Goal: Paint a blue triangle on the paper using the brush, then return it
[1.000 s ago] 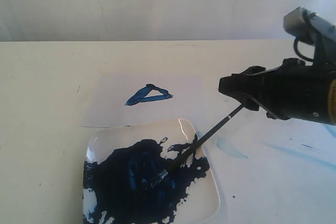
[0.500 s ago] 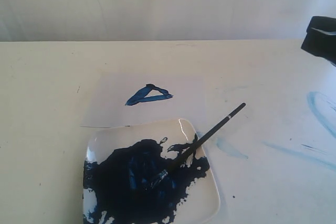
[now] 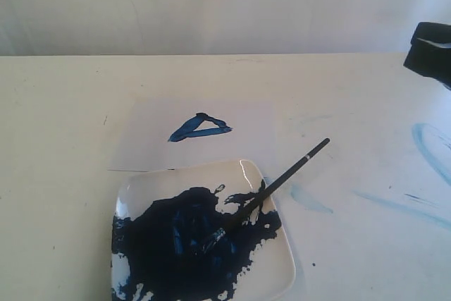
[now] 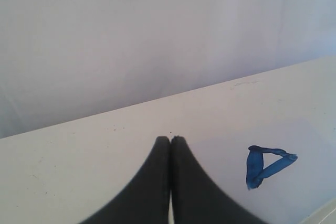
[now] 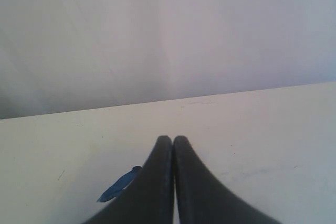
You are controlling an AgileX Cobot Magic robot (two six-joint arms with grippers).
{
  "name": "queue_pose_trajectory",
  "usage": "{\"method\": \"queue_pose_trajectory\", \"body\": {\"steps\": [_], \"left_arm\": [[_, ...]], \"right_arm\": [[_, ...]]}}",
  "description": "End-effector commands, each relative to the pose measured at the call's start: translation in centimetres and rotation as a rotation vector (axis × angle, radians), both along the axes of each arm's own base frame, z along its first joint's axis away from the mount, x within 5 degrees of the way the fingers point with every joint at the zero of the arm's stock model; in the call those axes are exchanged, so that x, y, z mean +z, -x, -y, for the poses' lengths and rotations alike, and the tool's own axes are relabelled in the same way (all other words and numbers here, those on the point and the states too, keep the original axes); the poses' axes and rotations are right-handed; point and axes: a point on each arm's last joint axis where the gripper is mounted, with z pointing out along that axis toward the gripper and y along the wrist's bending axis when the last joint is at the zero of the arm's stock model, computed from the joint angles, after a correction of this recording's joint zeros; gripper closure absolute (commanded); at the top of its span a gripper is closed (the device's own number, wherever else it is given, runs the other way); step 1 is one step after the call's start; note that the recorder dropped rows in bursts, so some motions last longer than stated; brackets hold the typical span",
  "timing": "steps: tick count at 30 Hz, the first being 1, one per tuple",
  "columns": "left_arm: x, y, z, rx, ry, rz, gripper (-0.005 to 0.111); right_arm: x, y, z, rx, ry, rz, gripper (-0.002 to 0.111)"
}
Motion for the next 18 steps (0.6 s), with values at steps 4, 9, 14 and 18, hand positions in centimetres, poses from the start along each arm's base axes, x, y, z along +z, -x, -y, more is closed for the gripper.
{"method": "queue_pose_trajectory", "body": {"steps": [4,9,14,18], "left_arm": [[1.0,1.5,0.3,0.001,-0.016,0.067,0.107],[3.2,5.5,0.9,-0.001,-0.041,0.238,0.107],[4.5,8.7,1.4,-0.003,-0.061,0.364,0.107],[5.1,11.0,1.7,-0.001,-0.074,0.455,0.107]], "right_arm": [[0.0,0.1,0.1,-0.001,0.014,0.009,0.108],[0.0,0.1,0.1,-0.001,0.014,0.009,0.108],[0.0,0.1,0.1,-0.001,0.014,0.009,0.108],[0.0,0.1,0.1,-0.001,0.014,0.009,0.108]]}}
